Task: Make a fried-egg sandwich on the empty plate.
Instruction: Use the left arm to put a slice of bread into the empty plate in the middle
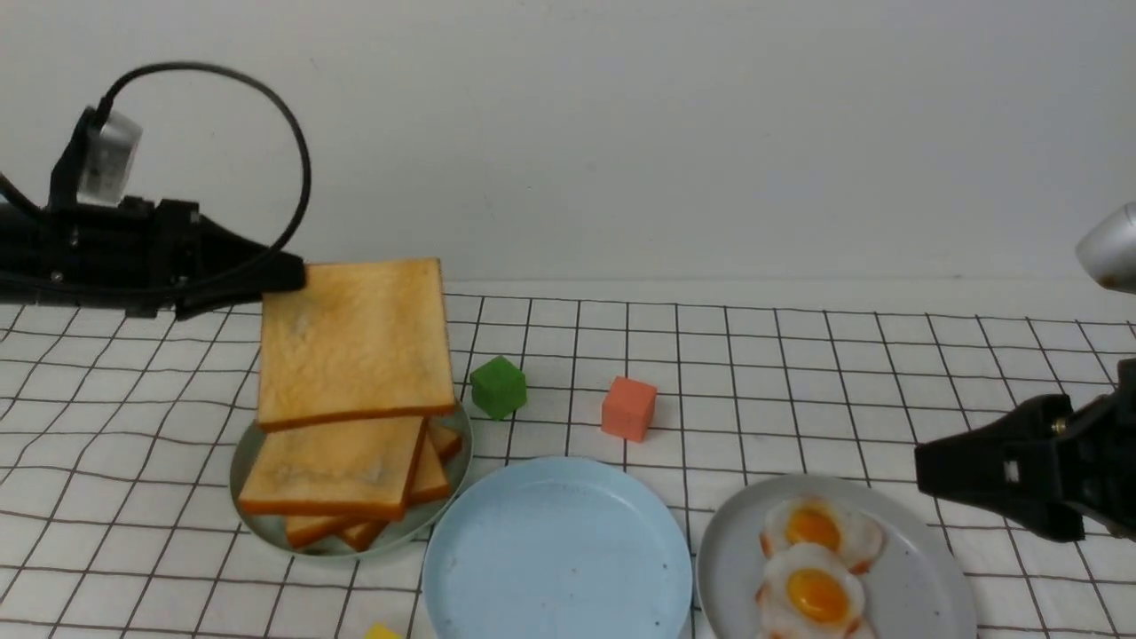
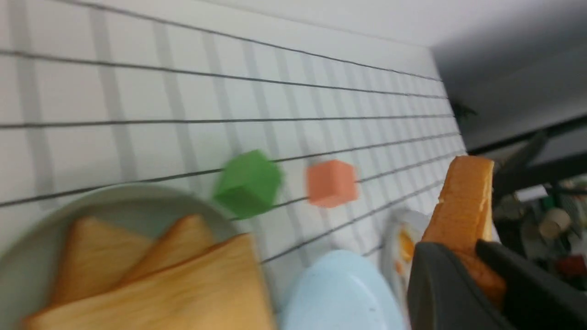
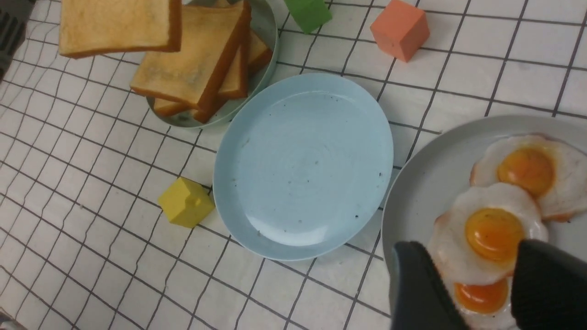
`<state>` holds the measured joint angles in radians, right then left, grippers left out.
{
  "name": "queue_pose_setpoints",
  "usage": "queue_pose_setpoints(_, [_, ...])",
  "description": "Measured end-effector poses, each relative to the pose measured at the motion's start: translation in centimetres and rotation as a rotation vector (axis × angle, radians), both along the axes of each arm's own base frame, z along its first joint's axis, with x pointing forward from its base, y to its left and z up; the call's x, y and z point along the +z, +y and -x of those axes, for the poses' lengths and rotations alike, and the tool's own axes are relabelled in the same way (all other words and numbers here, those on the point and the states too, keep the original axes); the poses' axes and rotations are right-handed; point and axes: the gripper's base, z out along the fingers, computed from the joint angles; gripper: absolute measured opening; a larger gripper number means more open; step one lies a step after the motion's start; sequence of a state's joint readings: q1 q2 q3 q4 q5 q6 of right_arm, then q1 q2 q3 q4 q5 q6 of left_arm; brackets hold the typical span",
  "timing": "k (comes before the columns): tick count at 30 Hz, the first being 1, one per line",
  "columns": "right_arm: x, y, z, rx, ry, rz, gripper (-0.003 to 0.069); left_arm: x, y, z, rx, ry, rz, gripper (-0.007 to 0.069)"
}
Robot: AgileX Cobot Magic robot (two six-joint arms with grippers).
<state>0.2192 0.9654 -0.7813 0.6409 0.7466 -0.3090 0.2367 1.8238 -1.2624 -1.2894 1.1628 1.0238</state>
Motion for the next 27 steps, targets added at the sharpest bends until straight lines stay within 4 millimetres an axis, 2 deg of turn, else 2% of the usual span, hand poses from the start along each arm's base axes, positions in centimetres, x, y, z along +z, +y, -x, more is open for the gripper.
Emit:
queue_pose_setpoints(1, [0.0,0.0,0.0,0.000,0.000,0.000,0.0317,0.1,-0.2,0.0,-0.005,-0.003,0.002,0.0084])
queue_pose_setpoints(2, [0.0,0.0,0.0,0.001,0.001,0.000,0.0317,0.3,-1.4,0.2,-0.033,-0.005,0.010,0.0084])
queue_pose_setpoints(3, [0.0,0.0,0.0,0.001,0.002,0.000,0.0317,0.3,-3.8,0.5,-0.092,0.003,0.031,0.0084])
queue_pose_setpoints(4, [0.0,0.0,0.0,0.001,0.002,0.000,0.0317,0.2,-4.4,0.6,-0.108,0.008,0.034,0.0084])
queue_pose_setpoints(6, [0.0,0.0,0.0,0.002,0.004,0.001,0.0317,-1.1,-8.1,1.5,-0.206,0.057,0.045,0.0084])
queue_pose_setpoints(8, [0.0,0.0,0.0,0.002,0.004,0.001,0.0317,-1.7,-9.3,1.8,-0.237,0.079,0.043,0.0084])
queue_pose_setpoints(9, [0.0,0.0,0.0,0.002,0.004,0.001,0.0317,-2.8,-10.6,2.0,-0.259,0.108,0.028,0.0084])
queue_pose_setpoints(11, [0.0,0.0,0.0,0.002,0.004,0.001,0.0317,-4.4,-12.0,2.0,-0.261,0.134,-0.008,0.0084])
queue_pose_setpoints(13, [-0.1,0.0,0.0,0.003,0.003,0.003,0.0317,-6.0,-12.9,1.7,-0.248,0.156,-0.053,0.0084])
queue_pose_setpoints(17, [-0.1,0.0,0.0,0.005,0.001,0.009,0.0317,-7.9,-13.4,1.4,-0.217,0.196,-0.113,0.0084])
queue_pose_setpoints(21, [-0.1,0.0,0.0,0.005,0.001,0.009,0.0317,-8.8,-13.2,0.9,-0.144,0.227,-0.177,0.0094])
queue_pose_setpoints(23, [-0.1,0.0,0.0,0.005,0.001,0.009,0.0317,-8.9,-13.0,0.8,-0.123,0.229,-0.190,0.0113])
queue_pose_setpoints(27, [-0.1,0.0,0.0,0.005,0.001,0.010,0.0317,-9.0,-13.0,0.9,-0.115,0.272,-0.194,0.0241])
